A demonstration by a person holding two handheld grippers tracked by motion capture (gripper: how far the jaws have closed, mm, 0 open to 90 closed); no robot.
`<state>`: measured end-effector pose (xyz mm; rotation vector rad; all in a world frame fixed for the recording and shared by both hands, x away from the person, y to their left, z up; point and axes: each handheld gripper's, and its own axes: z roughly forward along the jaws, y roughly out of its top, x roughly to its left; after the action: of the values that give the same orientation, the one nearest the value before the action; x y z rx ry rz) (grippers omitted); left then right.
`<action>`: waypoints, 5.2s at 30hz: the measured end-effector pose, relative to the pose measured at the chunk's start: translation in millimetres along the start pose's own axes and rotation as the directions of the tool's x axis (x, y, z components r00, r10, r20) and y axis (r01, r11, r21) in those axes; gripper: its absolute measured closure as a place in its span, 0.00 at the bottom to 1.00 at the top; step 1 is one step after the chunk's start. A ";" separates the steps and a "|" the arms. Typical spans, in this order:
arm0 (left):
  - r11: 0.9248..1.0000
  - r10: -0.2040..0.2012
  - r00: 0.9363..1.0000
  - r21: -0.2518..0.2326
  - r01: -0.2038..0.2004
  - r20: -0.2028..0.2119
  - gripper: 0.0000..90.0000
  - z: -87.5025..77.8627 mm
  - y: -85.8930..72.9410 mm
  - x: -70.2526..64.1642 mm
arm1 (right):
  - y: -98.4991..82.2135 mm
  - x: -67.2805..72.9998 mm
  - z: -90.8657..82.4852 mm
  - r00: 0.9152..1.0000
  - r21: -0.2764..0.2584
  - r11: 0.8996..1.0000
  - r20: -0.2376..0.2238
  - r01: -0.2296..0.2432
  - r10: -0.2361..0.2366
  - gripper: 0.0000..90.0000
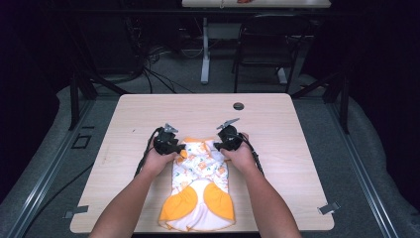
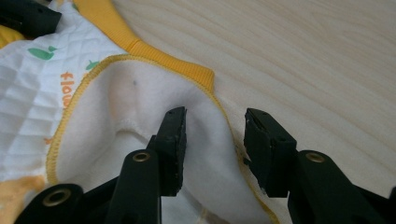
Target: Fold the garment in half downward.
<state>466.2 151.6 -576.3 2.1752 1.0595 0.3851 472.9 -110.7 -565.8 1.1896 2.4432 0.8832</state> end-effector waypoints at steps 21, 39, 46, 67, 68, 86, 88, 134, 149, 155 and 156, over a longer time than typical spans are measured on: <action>0.999 0.038 0.999 0.019 -0.038 0.011 0.91 -0.7 3.1 -7.7 | -0.6 1.4 0.1 0.995 0.041 0.999 -0.100 -0.018 0.022 0.95; 0.999 0.040 0.999 -0.034 -0.040 0.010 0.94 -25.8 11.5 -10.7 | 3.1 14.9 -27.7 0.993 -0.027 0.993 -0.025 0.114 -0.115 0.97; 0.995 0.050 0.999 -0.085 -0.051 -0.008 0.94 -40.0 15.1 -13.9 | 8.0 19.1 -44.4 0.988 -0.064 0.986 -0.007 0.154 -0.155 0.97; 0.982 0.073 0.997 -0.174 -0.077 -0.031 0.94 -74.4 43.2 -7.9 | 38.6 24.4 -80.1 0.979 -0.153 0.967 0.063 0.202 -0.195 0.97; 0.981 0.075 0.997 -0.178 -0.079 -0.028 0.94 -75.2 44.7 -7.7 | 41.1 24.3 -82.0 0.977 -0.154 0.965 0.069 0.211 -0.202 0.97; 0.966 0.104 0.995 -0.240 -0.100 0.007 0.94 -94.0 33.2 -19.4 | 28.1 35.6 -107.1 0.961 -0.197 0.941 0.067 0.276 -0.268 0.97; 0.966 0.112 0.994 -0.236 -0.105 0.016 0.94 -96.3 27.6 -23.2 | 22.4 39.1 -109.3 0.956 -0.197 0.935 0.061 0.295 -0.288 0.97; 0.979 0.130 0.986 -0.170 -0.110 0.109 0.93 -93.3 -44.1 -47.9 | -47.5 70.0 -99.2 0.954 -0.149 0.949 -0.073 0.279 -0.292 0.97; 0.978 0.148 0.974 -0.173 -0.119 0.170 0.89 -104.5 -59.5 -58.2 | -66.8 79.2 -104.5 0.952 -0.169 0.953 -0.134 0.251 -0.274 0.94; 0.979 0.142 0.970 -0.170 -0.109 0.196 0.87 -107.6 -68.1 -64.0 | -77.2 84.9 -104.9 0.951 -0.170 0.955 -0.153 0.244 -0.270 0.91; 0.979 0.148 0.969 -0.166 -0.116 0.199 0.87 -108.8 -69.5 -65.1 | -78.9 85.8 -105.7 0.950 -0.169 0.955 -0.159 0.242 -0.269 0.90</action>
<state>328.3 179.9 -543.2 2.1007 0.7463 0.2786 319.5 -123.1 -533.2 0.7476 2.5442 1.1099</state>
